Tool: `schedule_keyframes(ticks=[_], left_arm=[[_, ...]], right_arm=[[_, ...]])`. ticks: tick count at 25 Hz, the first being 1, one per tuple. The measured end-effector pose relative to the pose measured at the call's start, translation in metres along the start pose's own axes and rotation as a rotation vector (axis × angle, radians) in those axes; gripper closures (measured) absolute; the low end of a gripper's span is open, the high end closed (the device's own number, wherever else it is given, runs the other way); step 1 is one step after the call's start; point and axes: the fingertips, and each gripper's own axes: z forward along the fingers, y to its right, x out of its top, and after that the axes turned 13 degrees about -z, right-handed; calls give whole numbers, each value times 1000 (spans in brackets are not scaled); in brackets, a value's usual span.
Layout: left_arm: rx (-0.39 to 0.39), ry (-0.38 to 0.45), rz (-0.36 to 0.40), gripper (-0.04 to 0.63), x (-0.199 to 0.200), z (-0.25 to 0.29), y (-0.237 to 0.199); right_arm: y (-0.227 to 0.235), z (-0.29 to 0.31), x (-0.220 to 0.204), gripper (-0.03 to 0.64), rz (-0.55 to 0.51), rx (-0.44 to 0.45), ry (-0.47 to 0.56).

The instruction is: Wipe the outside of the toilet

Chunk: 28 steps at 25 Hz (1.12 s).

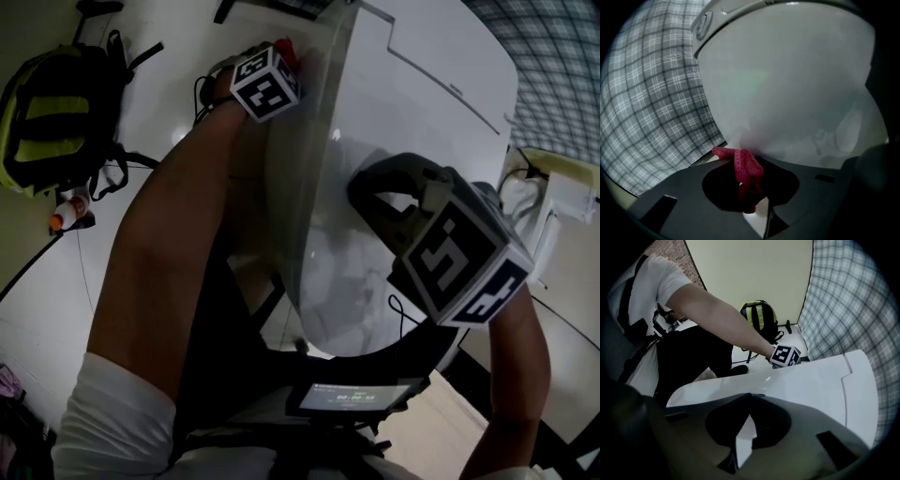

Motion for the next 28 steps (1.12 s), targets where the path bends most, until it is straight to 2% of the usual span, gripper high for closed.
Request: schedule_keyframes(ticks=[4,8,11,17,22,28], left_arm=[[43,-28,17,525,-1,7,-15],[52,-28,19,525,1,18,-24],[54,-22,43,525,7,21,-29],[-71,-61,41,526,-11,34,-13],[-127,-75,49,526,-13,28,-3],[-199,-162,197,526,-26,23,26]], right_arm=[[3,-1,2,609,-11,30,42],[2,-2,0,609,42,26,51],[3,-2,1,609,2,44,56],[5,-2,3,609,-2,40,77],[3,-1,1,609,-5,40,67],[4,-2,1,609,6,17,68]])
